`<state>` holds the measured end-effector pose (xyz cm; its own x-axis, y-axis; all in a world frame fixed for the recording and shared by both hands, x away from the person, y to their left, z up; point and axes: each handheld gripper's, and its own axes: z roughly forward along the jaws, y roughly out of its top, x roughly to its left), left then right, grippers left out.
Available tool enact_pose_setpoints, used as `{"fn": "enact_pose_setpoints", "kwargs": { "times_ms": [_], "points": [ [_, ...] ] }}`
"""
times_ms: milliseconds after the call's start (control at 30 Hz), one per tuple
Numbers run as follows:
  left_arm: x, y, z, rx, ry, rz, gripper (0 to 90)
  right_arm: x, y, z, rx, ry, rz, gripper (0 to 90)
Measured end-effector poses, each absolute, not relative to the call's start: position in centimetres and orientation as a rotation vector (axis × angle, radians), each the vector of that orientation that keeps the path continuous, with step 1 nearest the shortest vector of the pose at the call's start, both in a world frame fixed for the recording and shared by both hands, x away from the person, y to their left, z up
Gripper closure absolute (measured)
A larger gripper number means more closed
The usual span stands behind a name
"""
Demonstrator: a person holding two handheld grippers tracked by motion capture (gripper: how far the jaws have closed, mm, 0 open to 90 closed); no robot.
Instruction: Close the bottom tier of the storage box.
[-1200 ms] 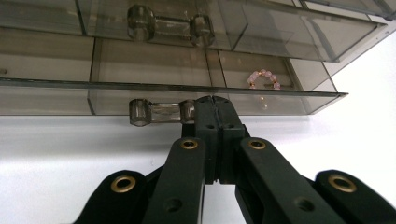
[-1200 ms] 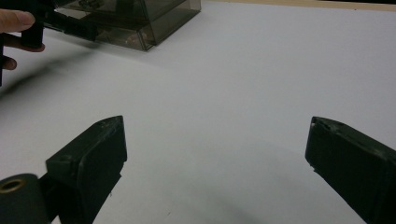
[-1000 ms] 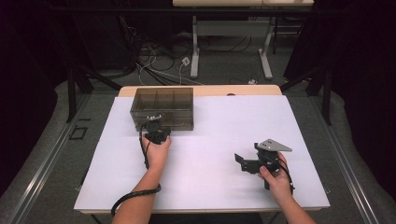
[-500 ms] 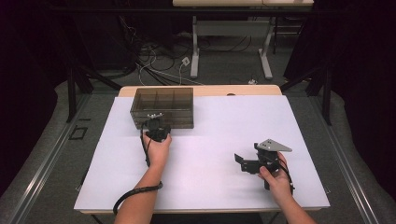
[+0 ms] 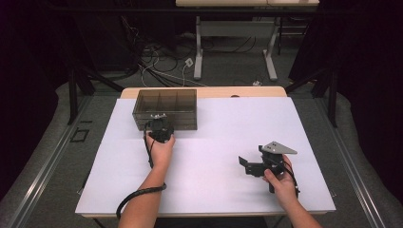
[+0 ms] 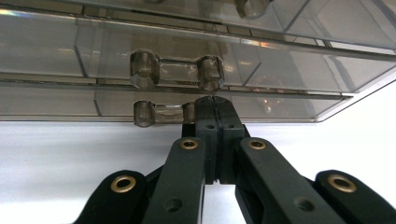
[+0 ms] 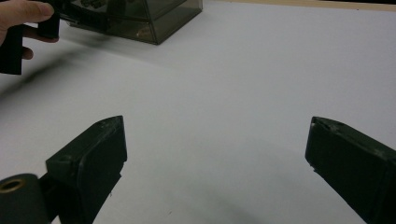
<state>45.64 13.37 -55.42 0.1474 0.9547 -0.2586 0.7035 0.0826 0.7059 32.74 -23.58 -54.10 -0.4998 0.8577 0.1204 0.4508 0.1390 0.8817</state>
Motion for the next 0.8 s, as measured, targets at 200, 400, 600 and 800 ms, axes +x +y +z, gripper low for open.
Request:
{"fn": "enact_pose_setpoints", "kwargs": {
  "times_ms": [200, 400, 600, 800],
  "points": [
    [45.59, 13.24, -55.64, 1.672, 1.611, 0.423, 90.0, 32.74, -23.48, -54.13, 1.258, 2.011, 1.318, 5.2],
    [45.55, 13.27, -55.62, 1.675, 1.608, 0.426, 90.0, 32.75, -23.51, -54.14, 1.258, 2.013, 1.318, 5.3],
    [45.16, 13.4, -55.3, 1.666, 1.598, 0.425, 90.0, 32.75, -23.55, -54.13, 1.258, 2.013, 1.318, 5.2],
    [44.73, 13.65, -54.85, 1.66, 1.577, 0.423, 90.0, 32.74, -23.5, -54.14, 1.257, 2.013, 1.315, 5.3]
  ]
}}
